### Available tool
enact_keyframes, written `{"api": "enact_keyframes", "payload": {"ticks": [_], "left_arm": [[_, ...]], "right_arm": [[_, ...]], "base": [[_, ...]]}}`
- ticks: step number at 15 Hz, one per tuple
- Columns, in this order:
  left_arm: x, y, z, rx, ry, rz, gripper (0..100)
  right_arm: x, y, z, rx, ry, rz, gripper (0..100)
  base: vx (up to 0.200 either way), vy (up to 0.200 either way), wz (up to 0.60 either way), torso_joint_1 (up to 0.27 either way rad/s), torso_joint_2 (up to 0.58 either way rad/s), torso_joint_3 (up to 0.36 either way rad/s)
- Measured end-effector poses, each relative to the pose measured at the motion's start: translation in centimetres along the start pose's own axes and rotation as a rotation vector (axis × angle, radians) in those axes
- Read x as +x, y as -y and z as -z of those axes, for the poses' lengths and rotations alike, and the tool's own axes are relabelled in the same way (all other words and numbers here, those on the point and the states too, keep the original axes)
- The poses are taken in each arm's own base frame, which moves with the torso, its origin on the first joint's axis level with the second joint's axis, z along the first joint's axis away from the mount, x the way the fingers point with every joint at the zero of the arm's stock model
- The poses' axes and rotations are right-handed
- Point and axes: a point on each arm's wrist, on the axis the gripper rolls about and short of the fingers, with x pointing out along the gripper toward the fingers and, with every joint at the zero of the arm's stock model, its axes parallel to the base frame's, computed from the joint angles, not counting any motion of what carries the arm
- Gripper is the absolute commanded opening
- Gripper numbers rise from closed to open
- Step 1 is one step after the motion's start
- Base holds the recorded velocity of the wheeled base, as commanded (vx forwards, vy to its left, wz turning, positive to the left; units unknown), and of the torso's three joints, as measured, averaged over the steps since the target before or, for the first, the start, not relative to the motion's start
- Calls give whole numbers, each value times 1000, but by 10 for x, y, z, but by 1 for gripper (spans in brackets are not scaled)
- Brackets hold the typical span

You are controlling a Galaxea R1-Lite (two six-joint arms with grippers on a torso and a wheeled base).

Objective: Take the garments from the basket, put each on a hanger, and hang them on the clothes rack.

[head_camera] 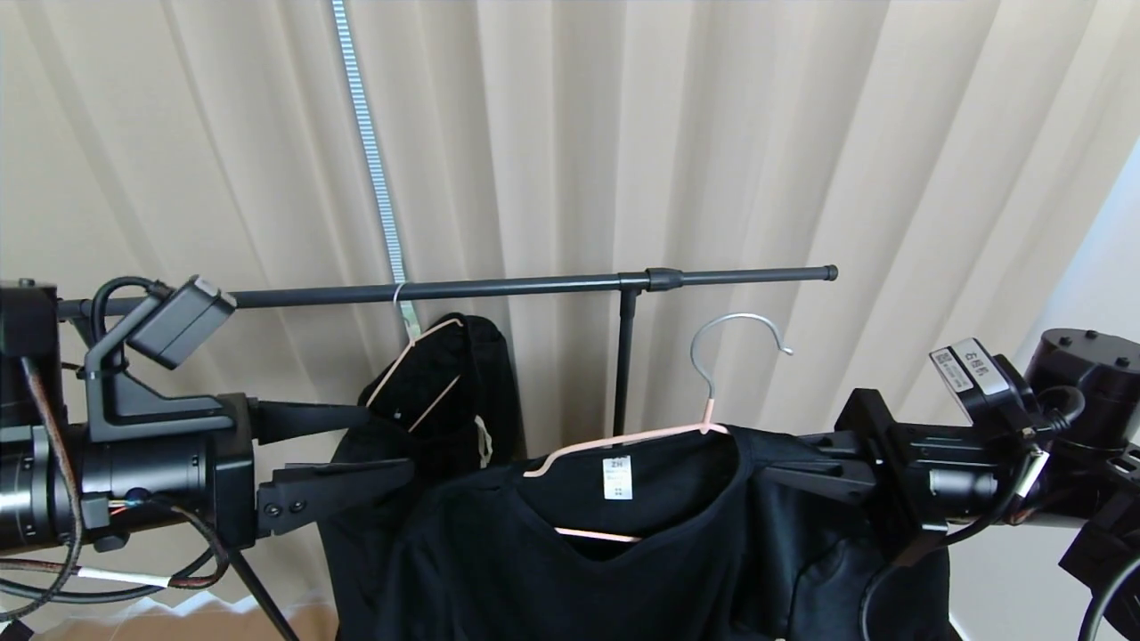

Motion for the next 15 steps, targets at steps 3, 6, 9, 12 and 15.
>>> {"api": "enact_keyframes", "payload": {"ticks": [3, 6, 9, 12, 15], "left_arm": [[13, 28, -30, 220, -22, 66, 100], [36, 30, -31, 376, -57, 128, 100], [59, 30, -24, 445, -101, 184, 100], [74, 34, -20, 448, -129, 229, 100], [80, 33, -11, 433, -164, 247, 100]], "right_arm": [[3, -4, 2, 8, -4, -15, 0], [4, -6, 2, 7, -3, -25, 0], [8, -9, 1, 6, -3, -40, 0], [9, -10, 1, 4, -3, -45, 0], [10, -10, 0, 1, -1, -50, 0]], "base": [[0, 0, 0, 0, 0, 0], [0, 0, 0, 0, 0, 0], [0, 0, 0, 0, 0, 0], [0, 0, 0, 0, 0, 0], [0, 0, 0, 0, 0, 0]]}}
